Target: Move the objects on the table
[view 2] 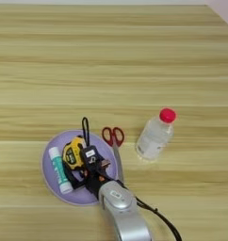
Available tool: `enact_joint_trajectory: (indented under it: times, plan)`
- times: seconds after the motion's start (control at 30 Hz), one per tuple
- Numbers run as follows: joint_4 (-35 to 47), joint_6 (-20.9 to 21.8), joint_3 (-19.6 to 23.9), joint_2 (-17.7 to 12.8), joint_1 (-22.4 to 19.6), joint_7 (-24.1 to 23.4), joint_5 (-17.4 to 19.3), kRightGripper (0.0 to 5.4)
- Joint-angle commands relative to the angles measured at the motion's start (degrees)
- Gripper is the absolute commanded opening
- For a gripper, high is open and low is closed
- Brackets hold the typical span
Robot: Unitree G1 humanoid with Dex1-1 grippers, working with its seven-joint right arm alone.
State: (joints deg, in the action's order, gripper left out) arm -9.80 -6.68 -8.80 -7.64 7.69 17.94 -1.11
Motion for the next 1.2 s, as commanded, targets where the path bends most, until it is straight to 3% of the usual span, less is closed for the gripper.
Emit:
enact_joint_trajectory:
  times: [0.03, 0.43, 0.97, 1.2]
  plan:
    - [1.02, 0.67, 1.07, -0.71, -0.92, -0.88, -0.06, 4.17]
    - [5.10, 0.72, 1.65, -0.54, -0.41, -0.48, 1.29, 4.15]
    - [6.53, 0.09, 2.04, -0.23, -0.71, -0.28, 1.67, 2.80]
    - [6.69, 0.07, 1.93, -0.14, -0.69, -0.03, 1.71, 2.76]
